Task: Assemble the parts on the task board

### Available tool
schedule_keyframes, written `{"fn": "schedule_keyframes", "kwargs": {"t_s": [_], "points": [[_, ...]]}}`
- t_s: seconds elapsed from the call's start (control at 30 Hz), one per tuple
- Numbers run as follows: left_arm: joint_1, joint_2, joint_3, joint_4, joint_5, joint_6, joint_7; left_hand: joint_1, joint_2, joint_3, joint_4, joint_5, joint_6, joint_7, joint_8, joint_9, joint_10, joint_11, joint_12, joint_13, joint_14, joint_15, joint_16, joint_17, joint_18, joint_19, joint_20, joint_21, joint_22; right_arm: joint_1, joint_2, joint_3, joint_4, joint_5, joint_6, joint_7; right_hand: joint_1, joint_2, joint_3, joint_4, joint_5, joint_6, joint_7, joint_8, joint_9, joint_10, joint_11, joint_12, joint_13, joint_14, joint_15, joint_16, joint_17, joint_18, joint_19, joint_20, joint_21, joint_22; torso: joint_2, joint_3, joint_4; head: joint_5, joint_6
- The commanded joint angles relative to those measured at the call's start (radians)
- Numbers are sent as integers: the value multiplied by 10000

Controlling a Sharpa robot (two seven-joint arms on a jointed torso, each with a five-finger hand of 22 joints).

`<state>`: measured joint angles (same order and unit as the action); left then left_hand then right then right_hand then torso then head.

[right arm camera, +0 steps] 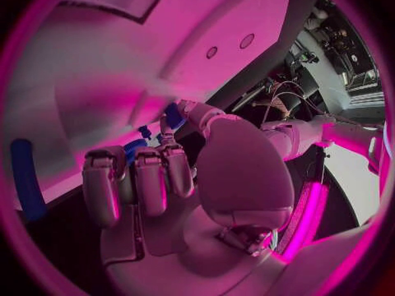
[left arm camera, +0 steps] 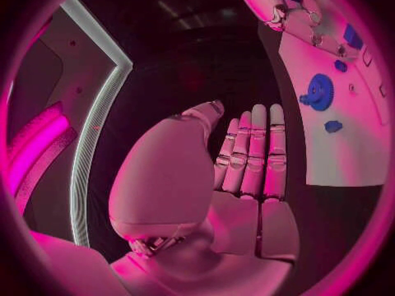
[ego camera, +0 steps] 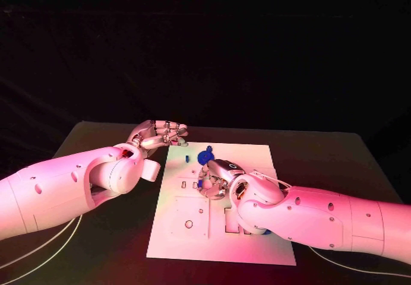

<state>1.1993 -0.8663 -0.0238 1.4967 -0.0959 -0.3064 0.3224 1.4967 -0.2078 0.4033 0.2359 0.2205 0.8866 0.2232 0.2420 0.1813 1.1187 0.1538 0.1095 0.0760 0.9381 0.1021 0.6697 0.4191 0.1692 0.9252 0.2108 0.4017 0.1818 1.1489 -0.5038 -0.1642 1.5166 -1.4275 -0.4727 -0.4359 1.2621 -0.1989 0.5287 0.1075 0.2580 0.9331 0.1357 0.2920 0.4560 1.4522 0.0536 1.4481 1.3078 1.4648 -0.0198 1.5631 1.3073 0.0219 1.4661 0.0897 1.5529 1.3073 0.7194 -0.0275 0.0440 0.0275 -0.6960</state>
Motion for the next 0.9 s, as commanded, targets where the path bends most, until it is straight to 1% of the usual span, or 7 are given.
{"fn": "schedule_keyframes", "kwargs": {"t_s": [0.03, 0.17, 0.3, 0.37, 0.43, 0.63, 0.9], "points": [[10, 5, 6, 23, 43, 176, 29, -101, 22, 43, -10, -51, -70, 19, 25, 9, -28, 38, -31, 8, -50, -10, 36, 10, 96, -47, -13, 50, 14, -34, 23, -13, -31, -167, 127, 31, 3, -108, -2, -50, 22, -84, 24, -60, -24, -86, 18, -62, 1262, 952, 37, -61, 2139, -149, 893, -19, -61, 2436, 1, -3, 1, 8, -28], [10, -2, 6, 24, 43, 176, 29, -101, 22, 43, -10, -51, -70, 19, 25, 9, -28, 38, -31, 8, -50, -10, 36, 10, 96, -47, -13, 50, 14, -41, 29, -16, -42, -171, 129, 50, -9, -144, 1, -57, 22, -137, 49, -90, -44, -132, 41, -105, 1220, 952, 56, -61, 2141, -141, 876, -2, -89, 2414, -1, -5, -12, 17, -39], [10, -5, 6, 23, 43, 182, 25, -101, 22, 43, -10, -51, -70, 19, 25, 9, -28, 38, -31, 8, -50, -10, 36, 10, 96, -47, -13, 50, 14, -44, 31, -18, -40, -166, 130, 88, -28, -197, -6, -64, 20, -191, 76, -120, -65, -185, 65, -153, 1173, 953, 78, -60, 2143, -136, 866, 16, -106, 2401, -5, -2, -12, 12, -41], [10, -4, 6, 22, 43, 185, 22, -101, 22, 43, -10, -51, -70, 19, 25, 9, -28, 38, -31, 8, -50, -10, 36, 10, 96, -47, -13, 50, 14, -44, 33, -19, -40, -156, 126, 129, -63, -256, -19, -60, 20, -272, 112, -164, -95, -278, 98, -239, 1087, 944, 106, -71, 2106, -141, 876, 41, -91, 2414, -6, -1, -11, 10, -44], [10, -4, 6, 20, 43, 190, 18, -101, 22, 43, -10, -51, -70, 19, 25, 9, -28, 38, -31, 8, -50, -10, 36, 10, 96, -47, -13, 50, 14, -45, 38, -20, -37, -142, 123, 172, -93, -326, -28, -57, 21, -422, 171, -241, -141, -579, 151, -525, 796, 932, 150, -87, 2055, -139, 872, 80, -99, 2408, -7, -2, -9, 8, -42], [10, -4, 6, 17, 43, 201, 9, -101, 22, 43, -10, -51, -70, 19, 25, 9, -28, 38, -31, 8, -50, -10, 36, 10, 96, -47, -13, 50, 14, -45, 38, -22, -28, -116, 112, 263, -168, -482, -111, -32, 19, -611, 236, -323, -196, -848, 215, -766, 548, 919, 210, -105, 2002, -131, 855, 140, -129, 2387, -5, -5, -3, 1, -34], [10, -4, 6, 13, 43, 201, 6, -101, 22, 43, -10, -51, -70, 19, 25, 9, -28, 38, -31, 8, -50, -10, 36, 10, 96, -47, -13, 50, 14, -45, 28, -24, -13, -111, -54, 278, -223, -587, -245, 31, 23, -842, 290, -422, -259, -1127, 269, -1012, 285, 906, 259, -122, 1952, -108, 807, 192, -208, 2326, 2, 0, -9, -2, -25]]}}
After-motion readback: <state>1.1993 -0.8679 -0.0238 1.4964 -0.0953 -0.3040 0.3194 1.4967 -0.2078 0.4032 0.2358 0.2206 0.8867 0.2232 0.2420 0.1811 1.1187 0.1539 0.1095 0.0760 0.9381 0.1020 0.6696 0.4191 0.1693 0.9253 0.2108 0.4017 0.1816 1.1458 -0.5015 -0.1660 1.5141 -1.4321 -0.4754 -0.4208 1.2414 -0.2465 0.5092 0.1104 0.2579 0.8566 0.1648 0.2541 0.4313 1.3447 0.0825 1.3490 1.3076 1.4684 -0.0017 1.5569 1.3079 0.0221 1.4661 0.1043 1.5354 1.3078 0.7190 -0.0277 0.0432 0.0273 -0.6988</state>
